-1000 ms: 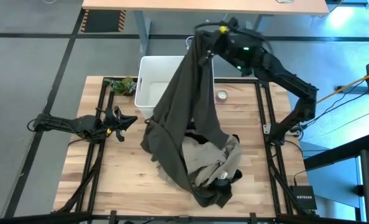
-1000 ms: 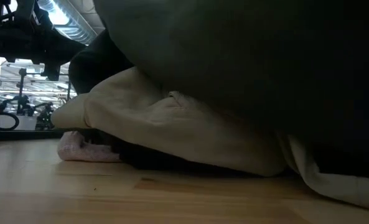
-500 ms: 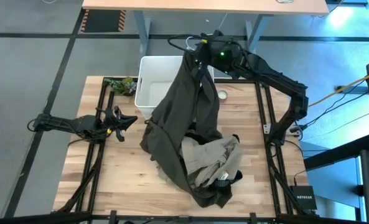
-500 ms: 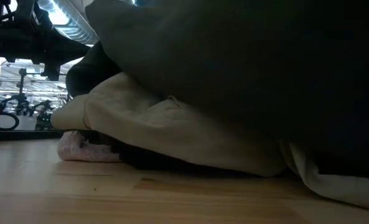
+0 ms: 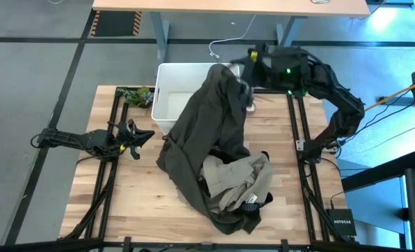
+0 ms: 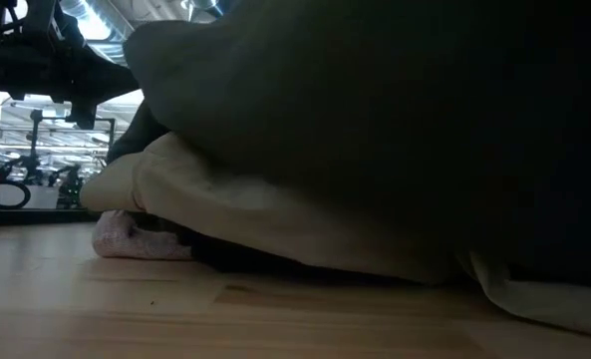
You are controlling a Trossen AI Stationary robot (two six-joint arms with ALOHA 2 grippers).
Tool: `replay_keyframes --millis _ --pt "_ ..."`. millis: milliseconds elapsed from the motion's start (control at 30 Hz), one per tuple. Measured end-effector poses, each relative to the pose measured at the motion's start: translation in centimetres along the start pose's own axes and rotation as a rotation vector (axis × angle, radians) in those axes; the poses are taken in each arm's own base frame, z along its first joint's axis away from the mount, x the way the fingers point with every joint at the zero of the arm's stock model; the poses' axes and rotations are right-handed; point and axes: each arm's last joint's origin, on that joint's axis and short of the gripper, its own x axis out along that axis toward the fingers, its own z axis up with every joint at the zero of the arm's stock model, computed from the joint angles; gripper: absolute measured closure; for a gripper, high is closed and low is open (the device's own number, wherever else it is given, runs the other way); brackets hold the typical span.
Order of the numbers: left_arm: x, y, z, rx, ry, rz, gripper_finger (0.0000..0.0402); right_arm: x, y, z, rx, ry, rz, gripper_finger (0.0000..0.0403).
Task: Sort clothes
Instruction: Put the green jacket into the white bin
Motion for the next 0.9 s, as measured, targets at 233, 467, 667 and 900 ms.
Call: replay_keyframes --millis 233,467,667,900 --pt "0.0 0.0 0.0 0.002 0.000 0.000 0.0386 -0.5 1.4 -0.4 -0.126 0.134 -0.077 0.0166" --pt "0.0 0.0 0.0 0.007 0.000 0.000 0.0386 1.0 -0.7 -3.3 -0.072 0.385 -0.287 0.0166" --pt "0.0 0.0 0.0 -0.001 0.000 0.000 0.0386 2.2 -1.7 -6.1 0.059 0.517 -0.231 0.0166" --pt "0.0 0.0 0.0 -0.008 0.000 0.000 0.0386 1.3 -1.6 -6.4 0.140 0.558 -0.199 0.0166"
